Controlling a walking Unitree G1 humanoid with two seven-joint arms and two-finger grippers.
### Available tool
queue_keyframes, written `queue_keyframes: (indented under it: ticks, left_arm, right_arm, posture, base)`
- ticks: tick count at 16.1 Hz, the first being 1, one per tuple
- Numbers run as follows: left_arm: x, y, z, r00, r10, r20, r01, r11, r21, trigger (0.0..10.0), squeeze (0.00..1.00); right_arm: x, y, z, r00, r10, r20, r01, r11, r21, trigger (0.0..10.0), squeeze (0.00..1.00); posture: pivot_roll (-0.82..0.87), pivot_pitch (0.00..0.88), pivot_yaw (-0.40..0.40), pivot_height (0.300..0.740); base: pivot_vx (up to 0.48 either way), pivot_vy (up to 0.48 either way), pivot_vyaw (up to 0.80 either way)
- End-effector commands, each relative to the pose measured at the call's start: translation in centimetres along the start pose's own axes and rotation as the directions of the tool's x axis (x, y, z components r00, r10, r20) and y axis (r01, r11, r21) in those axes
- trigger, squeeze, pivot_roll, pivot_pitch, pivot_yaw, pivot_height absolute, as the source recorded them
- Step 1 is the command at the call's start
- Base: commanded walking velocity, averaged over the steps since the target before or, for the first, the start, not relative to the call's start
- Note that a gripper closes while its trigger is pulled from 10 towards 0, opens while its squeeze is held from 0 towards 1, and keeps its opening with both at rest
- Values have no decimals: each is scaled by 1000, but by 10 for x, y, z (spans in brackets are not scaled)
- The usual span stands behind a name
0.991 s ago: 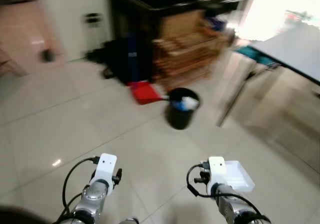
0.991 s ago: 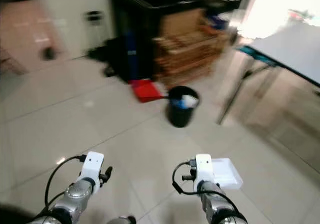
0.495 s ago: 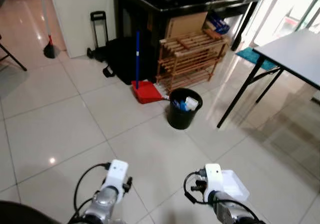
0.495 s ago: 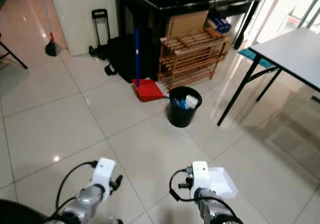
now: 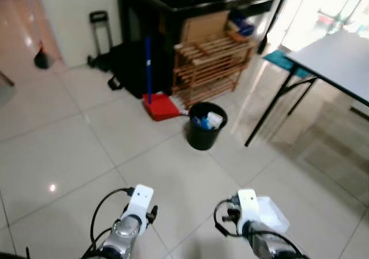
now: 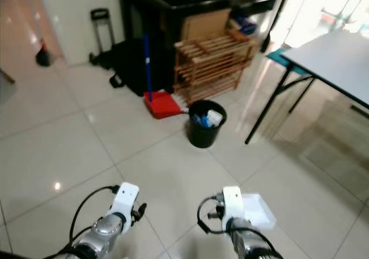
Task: Picking trash to rubbish bin
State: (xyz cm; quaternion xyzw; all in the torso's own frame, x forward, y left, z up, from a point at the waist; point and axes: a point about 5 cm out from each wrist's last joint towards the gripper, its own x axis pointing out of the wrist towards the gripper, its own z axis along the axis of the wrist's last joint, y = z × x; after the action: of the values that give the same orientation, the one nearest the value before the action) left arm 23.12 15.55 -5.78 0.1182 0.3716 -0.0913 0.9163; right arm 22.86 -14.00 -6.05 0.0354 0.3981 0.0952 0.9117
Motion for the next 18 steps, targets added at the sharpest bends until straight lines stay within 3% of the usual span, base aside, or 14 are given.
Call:
queue_keyframes:
  ticks: [1,5,9,18]
  left_arm:
    - [0,-1,0,1000,-7,-4,7,1000,12,10000,0]
    - [0,0,0,1000,-8,-5,8,1000,14,10000,0]
    - [0,-1,1,1000,-8,-6,8,1000,12,10000,0]
    - [0,-1,-1,1000,-13,-9,13,1000,16,10000,0]
  right_arm:
    - [-1,-1,-3,1000,4,-7,-4,1000,-4,10000,0]
    - [-1,-1,-2,1000,6,-10,-6,1000,-7,10000,0]
    - [0,0,-2,1000,14,-11,-14,1000,-20,10000,0]
    - [0,2,-3,1000,17,-11,-18,1000,-23,10000,0]
  posture:
    - [-18,48,-92,740]
    - [-18,45,-90,740]
    - [-16,44,-93,740]
    - [-18,31,-88,740]
  base:
    - [274,0,0]
    - [276,0,0]
    - [277,0,-578]
    - [300,0,0]
